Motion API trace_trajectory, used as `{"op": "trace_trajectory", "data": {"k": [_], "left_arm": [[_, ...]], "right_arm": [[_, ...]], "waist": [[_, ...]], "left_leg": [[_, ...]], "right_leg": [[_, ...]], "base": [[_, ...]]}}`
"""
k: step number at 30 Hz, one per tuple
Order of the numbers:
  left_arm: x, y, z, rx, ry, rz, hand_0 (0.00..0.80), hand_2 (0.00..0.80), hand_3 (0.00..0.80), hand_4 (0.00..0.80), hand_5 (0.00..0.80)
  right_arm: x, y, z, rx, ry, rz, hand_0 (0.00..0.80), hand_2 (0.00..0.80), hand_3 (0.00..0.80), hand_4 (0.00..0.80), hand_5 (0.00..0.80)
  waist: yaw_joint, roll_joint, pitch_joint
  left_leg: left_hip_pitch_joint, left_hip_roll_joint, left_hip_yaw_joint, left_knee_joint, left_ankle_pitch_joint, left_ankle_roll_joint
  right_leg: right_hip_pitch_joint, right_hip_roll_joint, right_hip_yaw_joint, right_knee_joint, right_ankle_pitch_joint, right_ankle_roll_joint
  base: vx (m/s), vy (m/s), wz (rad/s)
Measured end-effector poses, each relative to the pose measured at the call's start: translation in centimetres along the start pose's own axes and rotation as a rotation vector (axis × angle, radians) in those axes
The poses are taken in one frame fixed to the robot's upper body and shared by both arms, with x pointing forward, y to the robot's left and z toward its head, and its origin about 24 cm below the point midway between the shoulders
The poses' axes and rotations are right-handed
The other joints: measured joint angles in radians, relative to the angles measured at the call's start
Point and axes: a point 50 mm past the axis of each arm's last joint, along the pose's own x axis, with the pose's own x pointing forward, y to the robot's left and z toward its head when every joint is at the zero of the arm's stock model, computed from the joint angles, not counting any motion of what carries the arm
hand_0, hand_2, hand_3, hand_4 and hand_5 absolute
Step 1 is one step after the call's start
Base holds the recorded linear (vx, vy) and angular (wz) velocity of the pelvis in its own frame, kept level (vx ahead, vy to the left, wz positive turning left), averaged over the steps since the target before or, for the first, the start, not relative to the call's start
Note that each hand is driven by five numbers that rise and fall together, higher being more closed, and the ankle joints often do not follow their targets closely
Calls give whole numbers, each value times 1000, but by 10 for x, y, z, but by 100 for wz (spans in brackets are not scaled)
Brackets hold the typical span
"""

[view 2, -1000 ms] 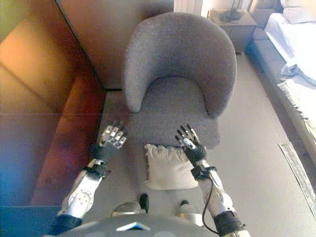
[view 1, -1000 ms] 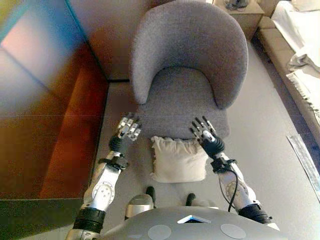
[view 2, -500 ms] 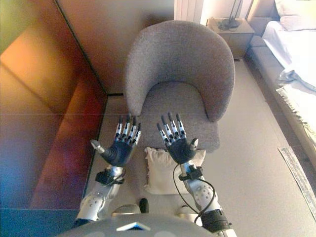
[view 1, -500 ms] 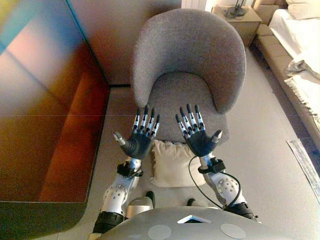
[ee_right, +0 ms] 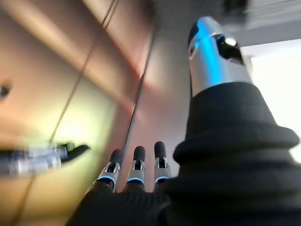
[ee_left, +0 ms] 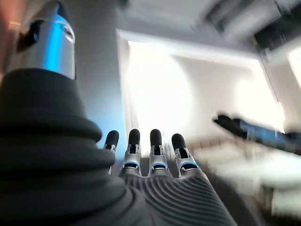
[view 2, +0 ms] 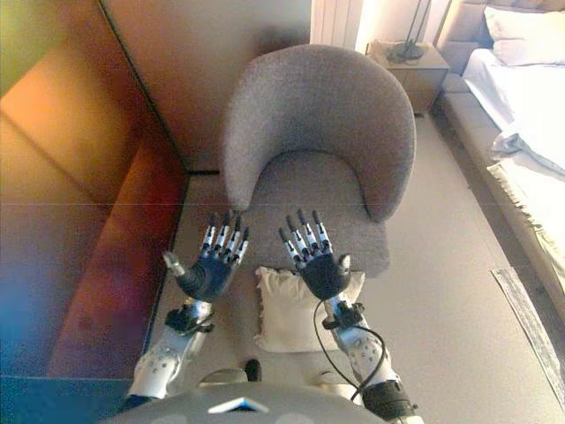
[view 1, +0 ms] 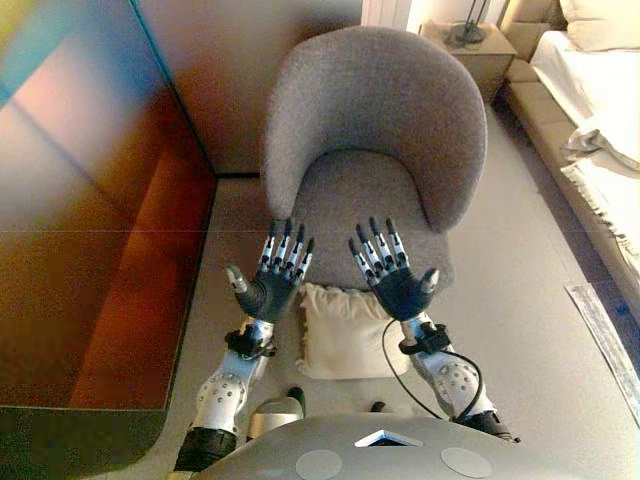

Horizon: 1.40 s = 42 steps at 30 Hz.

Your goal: Pick up the cushion and take it to the sofa

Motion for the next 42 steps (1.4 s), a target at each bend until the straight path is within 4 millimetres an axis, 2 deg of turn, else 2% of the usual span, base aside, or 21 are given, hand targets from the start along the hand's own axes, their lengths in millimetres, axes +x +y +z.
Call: {"op": "trace_trajectory", "data": {"k": [2, 5, 6, 8, 15, 19, 22, 24, 26, 27, 29, 30, 31, 33, 35, 36, 37, 39, 41, 42], "left_arm": [[-7, 13, 18, 264, 4, 181, 0, 0, 0, 0, 0], [-18, 26, 43, 575, -16, 409, 0, 0, 0, 0, 0], [-21, 28, 49, 632, -24, 452, 0, 0, 0, 0, 0], [-24, 29, 54, 643, -45, 487, 0, 0, 0, 0, 0], [-25, 29, 42, 623, -19, 480, 0, 0, 0, 0, 0], [-23, 27, 40, 628, -13, 467, 0, 0, 0, 0, 0], [-17, 25, 39, 631, -17, 449, 0, 0, 0, 0, 0], [-8, 21, 41, 637, -28, 423, 0, 0, 0, 0, 0], [-6, 20, 40, 637, -26, 413, 0, 0, 0, 0, 0], [-5, 21, 41, 640, -26, 414, 0, 0, 0, 0, 0], [-5, 24, 43, 657, -20, 424, 0, 0, 0, 0, 0], [-4, 25, 44, 668, -15, 426, 0, 0, 0, 0, 0], [-3, 24, 45, 681, -12, 423, 0, 0, 0, 0, 0], [-4, 25, 46, 688, -8, 430, 0, 0, 0, 0, 0], [-5, 26, 48, 690, -4, 436, 0, 0, 0, 0, 0], [-5, 26, 49, 691, -5, 438, 0, 0, 0, 0, 0], [-4, 26, 51, 697, -9, 436, 0, 0, 0, 0, 0], [0, 24, 59, 727, -20, 426, 0, 0, 0, 0, 0], [4, 22, 66, 756, -27, 425, 0, 0, 0, 0, 0], [6, 23, 68, 760, -29, 428, 0, 0, 0, 0, 0]], "right_arm": [[-12, -14, 14, -224, 46, -153, 0, 0, 0, 0, 0], [-23, -25, 27, -428, 83, -301, 0, 0, 0, 0, 0], [-26, -27, 30, -477, 98, -338, 0, 0, 0, 0, 0], [-29, -31, 33, -523, 106, -393, 0, 0, 0, 0, 0], [-31, -34, 27, -521, 120, -427, 0, 0, 0, 0, 0], [-30, -35, 30, -543, 118, -455, 0, 0, 0, 0, 0], [-29, -35, 31, -556, 119, -459, 0, 0, 0, 0, 0], [-29, -35, 32, -561, 116, -474, 0, 0, 0, 0, 0], [-28, -36, 36, -582, 121, -477, 0, 0, 0, 0, 0], [-26, -36, 37, -591, 124, -477, 0, 0, 0, 0, 0], [-24, -41, 36, -585, 130, -504, 0, 0, 0, 0, 0], [-22, -43, 35, -577, 124, -524, 0, 0, 0, 0, 0], [-21, -44, 31, -560, 118, -535, 0, 0, 0, 0, 0], [-17, -41, 22, -527, 111, -529, 0, 0, 0, 0, 0], [-16, -38, 20, -521, 110, -518, 0, 0, 0, 0, 0], [-15, -37, 19, -522, 113, -513, 0, 0, 0, 0, 0], [-15, -36, 16, -520, 119, -507, 0, 0, 0, 0, 0], [-10, -33, 11, -518, 130, -483, 0, 0, 0, 0, 0], [-1, -29, 9, -523, 128, -454, 0, 0, 0, 0, 0], [2, -28, 9, -523, 123, -453, 0, 0, 0, 0, 0]], "waist": [[0, -1, -1], [0, -1, -1], [0, -1, -1], [1, -1, 0], [3, -1, 44], [2, 7, 67], [2, 0, 100], [4, -1, 136], [6, 17, 166], [18, 27, 176], [41, 20, 178], [54, 21, 178], [54, 13, 181], [58, -15, 198], [61, -10, 203], [61, -4, 205], [60, -2, 203], [63, -15, 201], [72, -42, 201], [74, -48, 201]], "left_leg": [[0, 0, 0, 0, 0, 0], [-1, 1, 0, -2, 0, 0], [-2, 1, -1, 0, 0, 0], [-2, 1, 0, 1, 1, 0], [-21, 3, -3, 14, 0, -1], [-43, 3, -6, 34, -1, -2], [-111, 0, -1, 128, -7, -11], [-155, 0, 23, 192, -10, -15], [-163, 20, 87, 201, -36, -31], [-159, 18, 83, 206, -48, -25], [-162, -2, 75, 203, -51, -17], [-159, -11, 75, 199, -52, 12], [-156, -21, 79, 200, -53, 65], [-138, -39, 98, 200, -64, 85], [-128, -34, 119, 207, -75, 97], [-120, -34, 129, 214, -82, 100], [-118, -28, 138, 221, -89, 97], [-128, -22, 149, 221, -91, 92], [-148, -21, 161, 224, -93, 77], [-157, -23, 148, 223, -95, 77]], "right_leg": [[-1, 0, 0, 0, 0, 0], [-1, 1, 0, -1, 0, 0], [-3, 1, 1, -2, 0, 0], [-7, 2, 1, -2, 0, 0], [-16, 4, 0, -1, -3, 4], [-25, 6, 0, 2, -4, 2], [-49, -2, -3, 44, -24, -6], [-40, -8, -5, 70, -44, -13], [-44, -5, -25, 106, -71, -25], [-66, -10, -25, 144, -93, -18], [-111, -34, -11, 204, -119, -7], [-122, -44, -8, 233, -130, 1], [-138, -59, -9, 275, -142, 11], [-193, -112, -20, 441, -174, 22], [-270, -166, -35, 593, -175, -10], [-279, -203, -39, 615, -176, -8], [-281, -247, -39, 594, -169, 3], [-283, -304, -34, 464, -126, 62], [-283, -335, -16, 276, -47, 144], [-282, -337, -1, 200, -9, 162]], "base": [[0, 0, 0], [-10, -41, 0], [-16, -50, -1], [-26, -64, 0], [-28, -61, 1], [-17, -5, 8], [34, 31, 33], [89, 106, 61], [53, 87, 41], [70, 146, 10], [116, 191, -9], [156, 219, -8], [153, 219, -3], [119, 108, -10], [80, -81, -22], [35, -222, -23], [17, -289, -23], [13, -298, -27], [73, -292, -37], [126, -254, -21]]}}
